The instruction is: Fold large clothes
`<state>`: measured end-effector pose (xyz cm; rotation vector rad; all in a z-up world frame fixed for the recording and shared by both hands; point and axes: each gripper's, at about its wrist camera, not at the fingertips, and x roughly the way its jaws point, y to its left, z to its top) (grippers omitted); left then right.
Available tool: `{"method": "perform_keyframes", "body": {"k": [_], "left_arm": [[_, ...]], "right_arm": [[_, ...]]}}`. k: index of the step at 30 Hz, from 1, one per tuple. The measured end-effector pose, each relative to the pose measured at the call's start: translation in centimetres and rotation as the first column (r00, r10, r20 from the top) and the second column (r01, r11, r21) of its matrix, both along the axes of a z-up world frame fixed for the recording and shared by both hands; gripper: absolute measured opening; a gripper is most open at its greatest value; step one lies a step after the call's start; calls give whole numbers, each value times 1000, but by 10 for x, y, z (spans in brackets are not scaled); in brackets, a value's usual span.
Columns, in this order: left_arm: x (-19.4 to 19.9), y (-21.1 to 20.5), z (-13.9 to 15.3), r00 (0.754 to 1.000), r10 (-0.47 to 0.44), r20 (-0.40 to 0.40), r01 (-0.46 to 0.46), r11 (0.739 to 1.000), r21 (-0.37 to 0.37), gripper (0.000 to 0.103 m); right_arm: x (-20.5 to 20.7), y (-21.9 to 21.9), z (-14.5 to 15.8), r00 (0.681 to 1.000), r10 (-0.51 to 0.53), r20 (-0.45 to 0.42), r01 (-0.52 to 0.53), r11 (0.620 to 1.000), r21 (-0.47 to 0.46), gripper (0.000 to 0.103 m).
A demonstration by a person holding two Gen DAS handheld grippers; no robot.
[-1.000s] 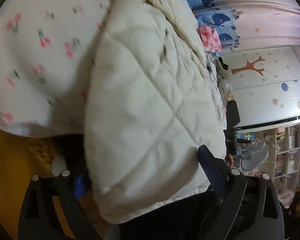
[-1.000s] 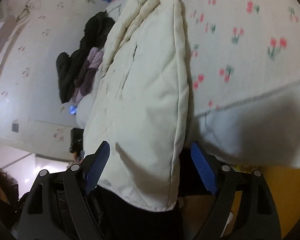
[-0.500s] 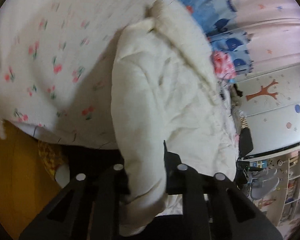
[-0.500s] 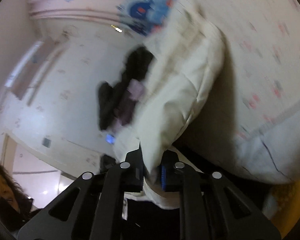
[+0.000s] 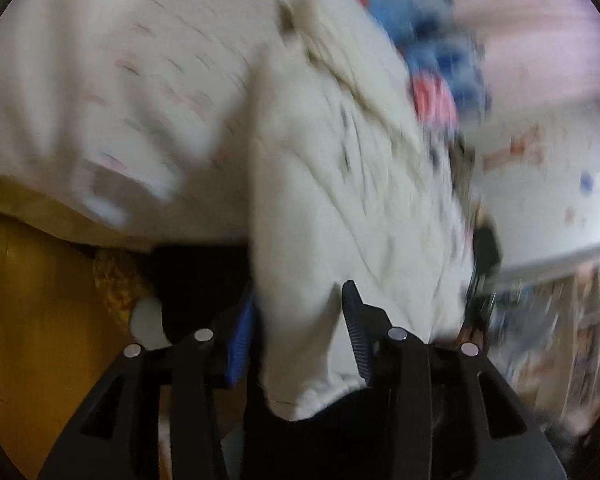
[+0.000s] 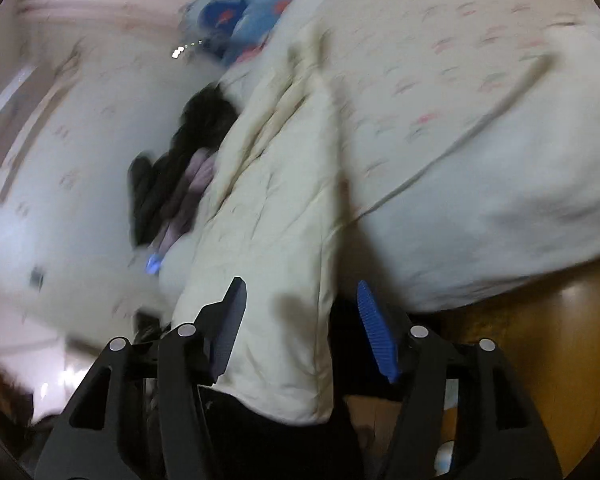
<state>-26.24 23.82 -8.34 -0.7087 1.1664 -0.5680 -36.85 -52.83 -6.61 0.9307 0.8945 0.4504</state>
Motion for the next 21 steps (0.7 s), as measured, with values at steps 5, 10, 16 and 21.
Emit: {"method": "perform_keyframes", "body": {"k": [5,10,16,21], "left_arm": [[28,37,59,948,247,201,-254,967,9,74],[121,-56,88,938,119,324,-154,984,85,76],[219,-154,62,923,128,364,-179,978,109,76],[279,-193,-20,995,38,96,-70,933,354,76]], "right_arm": [[39,-1,77,977,-104,188,145,966,-216,79],[172,84,110,971,-34,236,148,864,-482,87],[314,182,77,976,13,217,142,716,-683,86],[380,179,-32,991,-9,-130,-89,681,-727,91]]}}
